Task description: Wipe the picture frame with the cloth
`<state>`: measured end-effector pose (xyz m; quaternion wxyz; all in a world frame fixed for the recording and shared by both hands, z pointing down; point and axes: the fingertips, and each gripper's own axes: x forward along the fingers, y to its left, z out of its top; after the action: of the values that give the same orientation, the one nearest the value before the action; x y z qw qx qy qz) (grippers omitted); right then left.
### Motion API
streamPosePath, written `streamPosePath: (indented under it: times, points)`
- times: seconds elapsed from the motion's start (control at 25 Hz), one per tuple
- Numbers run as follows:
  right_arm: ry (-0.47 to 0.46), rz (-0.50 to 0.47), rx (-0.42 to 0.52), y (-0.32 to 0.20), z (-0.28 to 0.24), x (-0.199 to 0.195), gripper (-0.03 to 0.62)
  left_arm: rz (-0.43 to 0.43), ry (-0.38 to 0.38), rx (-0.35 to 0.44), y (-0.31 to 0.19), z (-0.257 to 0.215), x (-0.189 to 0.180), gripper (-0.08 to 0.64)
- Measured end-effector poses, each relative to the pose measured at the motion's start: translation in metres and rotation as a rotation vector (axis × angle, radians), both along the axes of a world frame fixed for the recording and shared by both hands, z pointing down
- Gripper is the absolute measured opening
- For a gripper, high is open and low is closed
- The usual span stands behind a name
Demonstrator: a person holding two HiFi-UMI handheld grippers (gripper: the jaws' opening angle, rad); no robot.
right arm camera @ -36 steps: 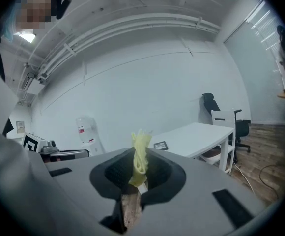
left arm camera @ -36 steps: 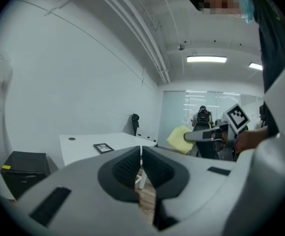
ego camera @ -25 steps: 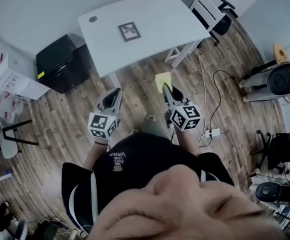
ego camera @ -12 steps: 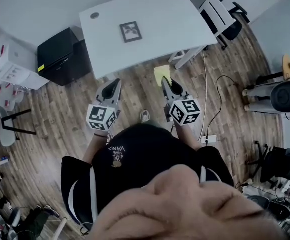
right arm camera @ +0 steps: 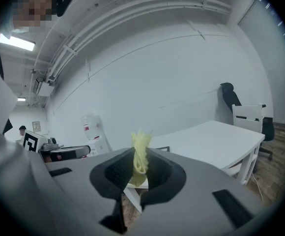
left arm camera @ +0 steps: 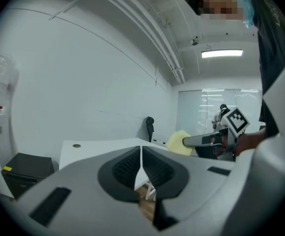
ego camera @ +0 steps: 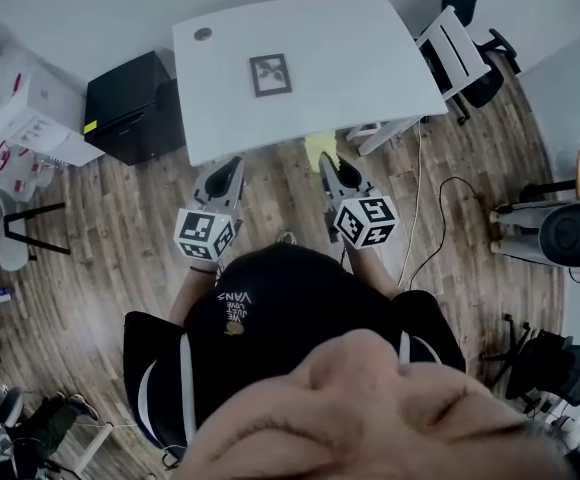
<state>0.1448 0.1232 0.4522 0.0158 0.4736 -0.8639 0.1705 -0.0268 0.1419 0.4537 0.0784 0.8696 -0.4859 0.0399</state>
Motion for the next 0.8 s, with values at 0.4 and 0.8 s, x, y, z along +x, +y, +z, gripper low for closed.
streamPosePath:
  times: [0.4, 0.8]
  points:
    - [-0.015, -0.052, -0.028, -0.033, 0.016, 0.006, 0.051, -0.074, -0.019, -0.021, -0.025, 0.011, 0.003, 0.021]
    - [-0.018, -0.049, -0.058, -0.073, 0.024, -0.01, 0.051, -0.066, -0.01, -0.062, -0.058, 0.021, -0.008, 0.02]
